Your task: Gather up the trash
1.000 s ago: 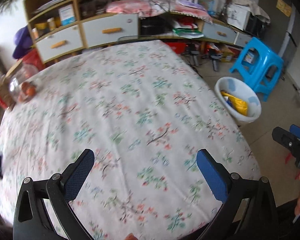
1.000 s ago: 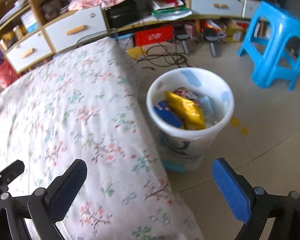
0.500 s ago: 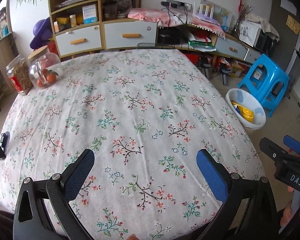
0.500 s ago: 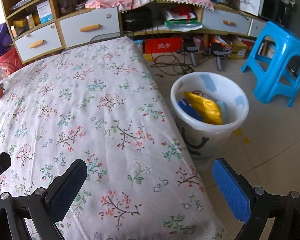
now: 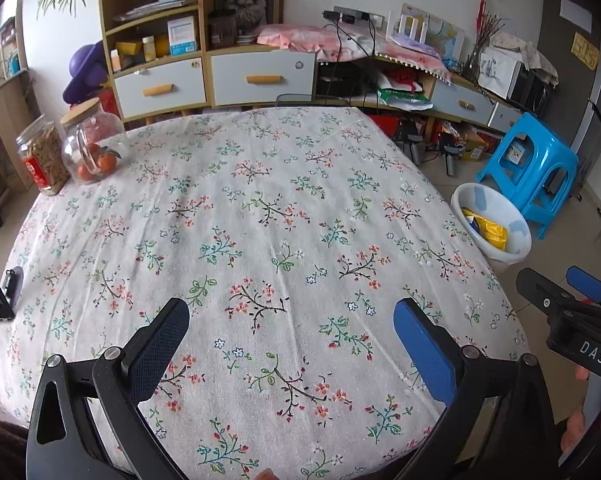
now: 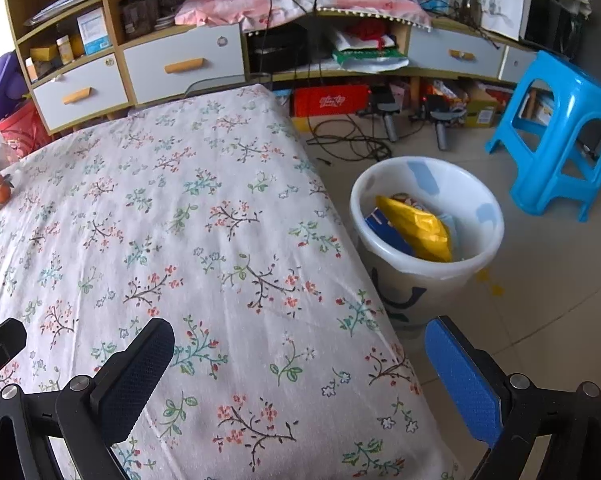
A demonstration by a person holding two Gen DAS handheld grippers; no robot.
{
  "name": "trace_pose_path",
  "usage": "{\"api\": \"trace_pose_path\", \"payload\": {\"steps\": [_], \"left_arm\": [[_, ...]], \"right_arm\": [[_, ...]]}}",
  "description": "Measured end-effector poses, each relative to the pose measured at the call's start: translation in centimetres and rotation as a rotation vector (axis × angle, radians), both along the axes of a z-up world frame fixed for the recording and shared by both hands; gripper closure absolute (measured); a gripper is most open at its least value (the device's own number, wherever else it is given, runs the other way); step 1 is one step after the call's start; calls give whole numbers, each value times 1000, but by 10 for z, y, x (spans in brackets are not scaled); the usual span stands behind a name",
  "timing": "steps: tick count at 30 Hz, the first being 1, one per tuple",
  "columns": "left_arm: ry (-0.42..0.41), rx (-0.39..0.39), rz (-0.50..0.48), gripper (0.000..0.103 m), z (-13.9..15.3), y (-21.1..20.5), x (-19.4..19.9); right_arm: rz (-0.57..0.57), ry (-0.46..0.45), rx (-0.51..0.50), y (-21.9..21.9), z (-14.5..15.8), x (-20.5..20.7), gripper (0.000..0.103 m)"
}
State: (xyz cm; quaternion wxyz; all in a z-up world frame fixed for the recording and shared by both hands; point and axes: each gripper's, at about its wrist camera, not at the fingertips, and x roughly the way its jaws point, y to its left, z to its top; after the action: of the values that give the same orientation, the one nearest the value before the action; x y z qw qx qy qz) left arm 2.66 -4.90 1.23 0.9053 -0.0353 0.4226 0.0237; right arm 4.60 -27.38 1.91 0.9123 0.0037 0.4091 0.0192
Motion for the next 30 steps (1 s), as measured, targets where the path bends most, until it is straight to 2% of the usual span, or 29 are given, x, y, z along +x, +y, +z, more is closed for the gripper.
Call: {"api": "trace_pose_path", "payload": {"steps": [30], "left_arm": [[1, 5, -7, 0, 0, -4, -1]], "right_arm": [[-15, -13, 16, -3, 3, 0, 0]]}}
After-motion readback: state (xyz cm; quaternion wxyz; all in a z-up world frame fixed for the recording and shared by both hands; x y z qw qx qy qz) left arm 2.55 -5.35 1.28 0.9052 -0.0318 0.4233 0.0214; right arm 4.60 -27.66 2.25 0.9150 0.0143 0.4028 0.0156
